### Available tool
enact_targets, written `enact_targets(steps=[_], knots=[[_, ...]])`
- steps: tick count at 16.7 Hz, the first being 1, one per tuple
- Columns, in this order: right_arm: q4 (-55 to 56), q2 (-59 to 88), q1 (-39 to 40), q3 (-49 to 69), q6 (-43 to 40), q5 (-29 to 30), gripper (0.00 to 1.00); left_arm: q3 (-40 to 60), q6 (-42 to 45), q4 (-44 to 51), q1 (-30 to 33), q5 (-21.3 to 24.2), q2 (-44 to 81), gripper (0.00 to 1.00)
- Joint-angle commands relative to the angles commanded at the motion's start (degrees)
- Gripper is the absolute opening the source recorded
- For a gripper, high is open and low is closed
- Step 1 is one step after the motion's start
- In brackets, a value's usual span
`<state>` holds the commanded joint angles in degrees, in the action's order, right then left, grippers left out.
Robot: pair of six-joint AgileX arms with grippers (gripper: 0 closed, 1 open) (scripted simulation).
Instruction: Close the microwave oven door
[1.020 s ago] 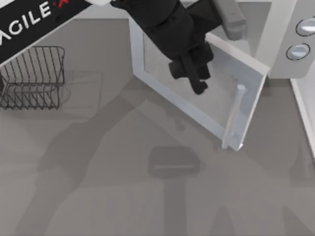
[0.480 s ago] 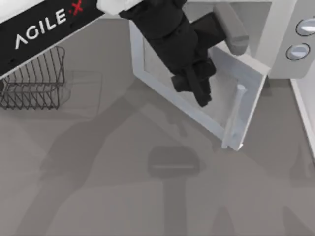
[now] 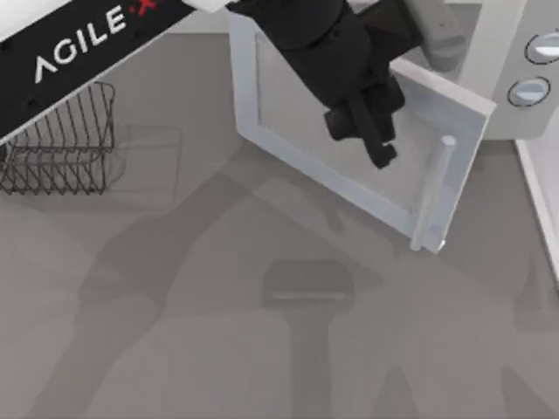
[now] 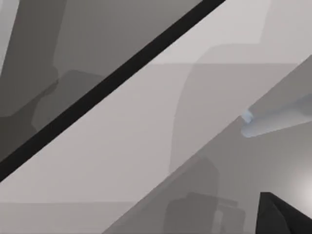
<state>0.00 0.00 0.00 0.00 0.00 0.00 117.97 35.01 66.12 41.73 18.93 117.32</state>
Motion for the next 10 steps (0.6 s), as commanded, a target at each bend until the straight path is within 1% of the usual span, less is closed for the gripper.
enact_targets(steps=[5,10], knots=[[0.00,0.00,0.00,0.00,0.00,0.00,1.00,-0.20,-0.01,0.51,0.13,0.18,0.05,0.00],[0.00,0.00,0.00,0.00,0.00,0.00,1.00,-0.26,-1.46,3.88,1.40,0.76,3.10,0.00]])
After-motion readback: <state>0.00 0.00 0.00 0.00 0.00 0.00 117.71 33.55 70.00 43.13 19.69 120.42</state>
